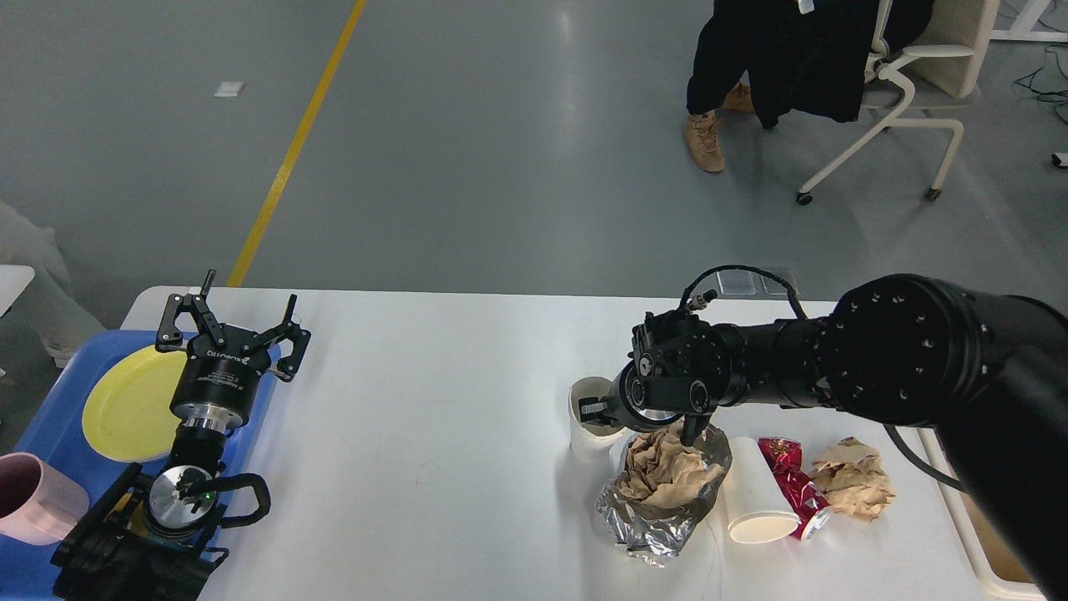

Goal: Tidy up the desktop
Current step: 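Lower the right gripper onto the white paper cup and grasp it, then lift the white cup and carry it into the white bin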

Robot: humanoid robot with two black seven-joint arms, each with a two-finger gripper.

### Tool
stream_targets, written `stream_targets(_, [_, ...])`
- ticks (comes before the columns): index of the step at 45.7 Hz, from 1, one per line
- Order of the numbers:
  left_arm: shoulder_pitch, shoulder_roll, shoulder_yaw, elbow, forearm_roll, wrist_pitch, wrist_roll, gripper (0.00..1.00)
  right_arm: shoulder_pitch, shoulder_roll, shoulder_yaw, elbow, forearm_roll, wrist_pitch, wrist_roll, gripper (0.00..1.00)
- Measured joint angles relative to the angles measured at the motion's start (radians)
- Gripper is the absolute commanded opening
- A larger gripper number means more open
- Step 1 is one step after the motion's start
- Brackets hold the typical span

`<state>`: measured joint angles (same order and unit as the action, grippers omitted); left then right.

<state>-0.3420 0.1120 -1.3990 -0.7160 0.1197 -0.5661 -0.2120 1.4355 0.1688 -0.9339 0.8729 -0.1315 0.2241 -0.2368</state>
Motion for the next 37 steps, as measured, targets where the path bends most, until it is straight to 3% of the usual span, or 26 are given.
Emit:
stream_targets(14, [0.0, 0.0, 0.0, 0.0, 0.0, 0.0, 0.0, 0.96, 0.037, 0.0, 0.003, 0.022, 0.008, 0.007, -0.001, 0.0])
stream_targets(25, [0.0, 0.0, 0.0, 0.0, 0.0, 0.0, 0.0, 0.96, 0.204, -0.088, 0.001, 0.192, 0.032, 0.03, -0.001, 0.0])
stream_targets(30, [0.0, 0.0, 0.0, 0.0, 0.0, 0.0, 0.0, 0.96, 0.31, -0.155, -0.019, 0.274, 0.054, 0.114, 0.0, 0.0])
stream_targets(37, [0.0, 0.0, 0.0, 0.0, 0.0, 0.0, 0.0, 0.96, 0.504, -0.261, -0.089, 0.392, 0.061, 0.327, 0.014, 0.0])
